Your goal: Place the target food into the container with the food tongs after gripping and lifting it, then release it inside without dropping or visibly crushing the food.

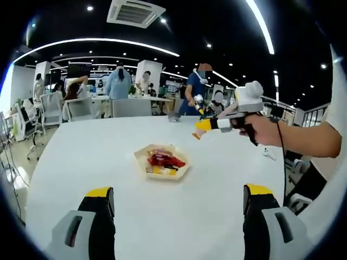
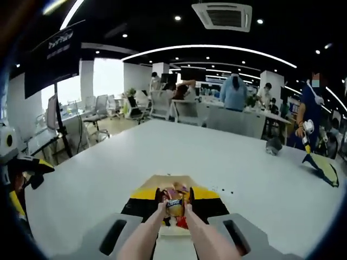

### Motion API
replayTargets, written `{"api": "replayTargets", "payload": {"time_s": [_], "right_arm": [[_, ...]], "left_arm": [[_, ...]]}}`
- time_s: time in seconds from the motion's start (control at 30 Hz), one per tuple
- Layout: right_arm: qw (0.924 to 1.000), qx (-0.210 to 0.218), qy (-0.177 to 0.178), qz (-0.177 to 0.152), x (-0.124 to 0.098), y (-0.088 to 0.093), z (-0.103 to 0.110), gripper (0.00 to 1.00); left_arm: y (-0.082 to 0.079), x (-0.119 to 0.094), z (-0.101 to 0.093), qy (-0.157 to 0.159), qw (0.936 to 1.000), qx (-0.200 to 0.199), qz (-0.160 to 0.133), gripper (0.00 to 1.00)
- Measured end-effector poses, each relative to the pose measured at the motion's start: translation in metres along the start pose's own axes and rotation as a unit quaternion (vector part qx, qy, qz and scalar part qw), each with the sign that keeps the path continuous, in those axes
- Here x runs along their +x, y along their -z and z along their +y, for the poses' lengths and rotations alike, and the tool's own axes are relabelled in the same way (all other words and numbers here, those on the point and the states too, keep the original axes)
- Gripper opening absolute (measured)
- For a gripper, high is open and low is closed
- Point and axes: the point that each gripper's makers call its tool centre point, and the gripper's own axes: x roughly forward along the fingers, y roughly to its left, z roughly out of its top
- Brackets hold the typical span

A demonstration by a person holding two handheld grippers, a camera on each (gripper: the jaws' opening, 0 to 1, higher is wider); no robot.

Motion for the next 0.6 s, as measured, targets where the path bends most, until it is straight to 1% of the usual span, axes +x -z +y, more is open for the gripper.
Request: {"api": "replayTargets", "payload": {"time_s": [0.07, 0.17, 0.23, 0.27, 0.3, 0.4, 0.53, 0.6], "right_arm": [[1.0000, -0.004, -0.005, -0.003, 0.008, -0.005, 0.000, 0.21], [0.9999, -0.005, -0.010, -0.004, 0.015, -0.009, 0.000, 0.21], [0.9998, -0.010, -0.019, -0.003, 0.021, -0.008, 0.002, 0.24], [0.9991, -0.005, -0.042, -0.005, 0.023, -0.007, 0.008, 0.26], [0.9988, 0.018, -0.045, -0.003, 0.024, -0.004, 0.010, 0.27], [0.9991, 0.008, -0.041, 0.010, 0.023, 0.003, 0.008, 0.27], [0.9987, 0.008, -0.048, 0.010, 0.020, 0.005, 0.008, 0.28], [0.9989, 0.005, -0.046, 0.011, 0.018, 0.005, 0.006, 0.28]], "left_arm": [[0.001, -0.002, 0.003, -0.006, 1.0000, -0.003, -0.001, 0.99], [0.003, -0.004, 0.007, -0.013, 0.9999, -0.009, 0.000, 0.99], [0.002, -0.006, 0.008, -0.017, 0.9998, -0.011, -0.001, 0.99], [0.001, -0.007, 0.009, -0.019, 0.9997, -0.012, -0.003, 0.99], [0.001, -0.007, 0.010, -0.021, 0.9997, -0.013, -0.004, 0.99], [-0.002, -0.008, 0.011, -0.024, 0.9995, -0.014, -0.011, 0.99], [-0.004, -0.007, 0.011, -0.022, 0.9995, -0.015, -0.014, 0.99], [-0.005, -0.007, 0.009, -0.019, 0.9996, -0.014, -0.016, 0.99]]}}
